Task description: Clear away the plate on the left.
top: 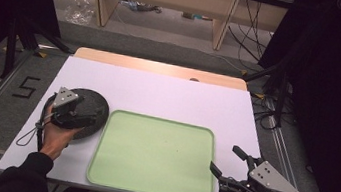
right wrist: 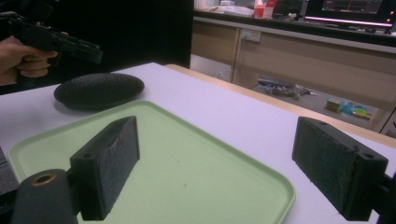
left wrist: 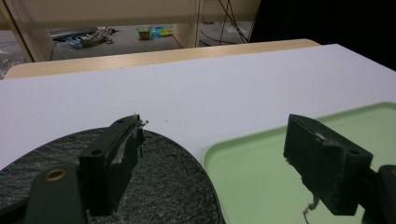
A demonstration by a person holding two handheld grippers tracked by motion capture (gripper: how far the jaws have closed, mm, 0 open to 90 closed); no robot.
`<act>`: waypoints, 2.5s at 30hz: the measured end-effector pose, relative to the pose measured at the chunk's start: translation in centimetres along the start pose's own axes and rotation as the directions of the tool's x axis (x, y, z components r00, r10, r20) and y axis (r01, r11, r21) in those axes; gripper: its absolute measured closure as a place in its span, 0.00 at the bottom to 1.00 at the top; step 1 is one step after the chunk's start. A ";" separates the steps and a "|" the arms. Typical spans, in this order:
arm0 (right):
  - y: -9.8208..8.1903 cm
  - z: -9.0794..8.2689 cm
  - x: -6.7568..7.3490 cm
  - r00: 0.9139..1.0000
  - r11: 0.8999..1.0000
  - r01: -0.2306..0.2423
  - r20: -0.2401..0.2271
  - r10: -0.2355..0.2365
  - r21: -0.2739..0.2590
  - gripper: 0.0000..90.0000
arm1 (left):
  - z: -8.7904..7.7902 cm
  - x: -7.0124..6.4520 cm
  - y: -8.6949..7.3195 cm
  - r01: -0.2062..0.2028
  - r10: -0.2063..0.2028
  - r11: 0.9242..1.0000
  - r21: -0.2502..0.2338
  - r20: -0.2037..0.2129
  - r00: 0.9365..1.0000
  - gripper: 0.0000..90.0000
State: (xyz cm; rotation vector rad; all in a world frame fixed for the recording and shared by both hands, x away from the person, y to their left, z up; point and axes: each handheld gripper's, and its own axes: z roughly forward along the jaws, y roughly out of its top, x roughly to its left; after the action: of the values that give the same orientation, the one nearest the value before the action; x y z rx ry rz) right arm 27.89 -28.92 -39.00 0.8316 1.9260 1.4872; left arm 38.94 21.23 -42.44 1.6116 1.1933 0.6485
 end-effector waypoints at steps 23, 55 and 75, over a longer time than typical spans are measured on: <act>0.0 0.0 0.2 1.000 1.000 0.012 -0.011 -0.012 0.007 0.18 | 0.5 8.5 0.3 0.135 -0.131 0.987 0.091 -0.051 0.990 0.22; 0.0 0.1 0.3 0.999 1.000 0.030 -0.020 -0.030 0.003 0.18 | 0.4 15.2 -2.5 0.306 -0.281 0.917 0.257 -0.130 0.951 0.29; 0.1 0.0 0.5 0.999 1.000 0.027 -0.036 -0.026 0.012 0.19 | 1.0 17.0 -3.9 0.372 -0.364 0.867 0.332 -0.088 0.927 0.43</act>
State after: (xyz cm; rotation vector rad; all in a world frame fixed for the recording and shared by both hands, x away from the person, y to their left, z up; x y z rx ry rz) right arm 27.62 -28.55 -38.97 0.7866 1.9671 1.4854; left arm 44.59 36.56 -48.61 1.5918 1.6492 0.2166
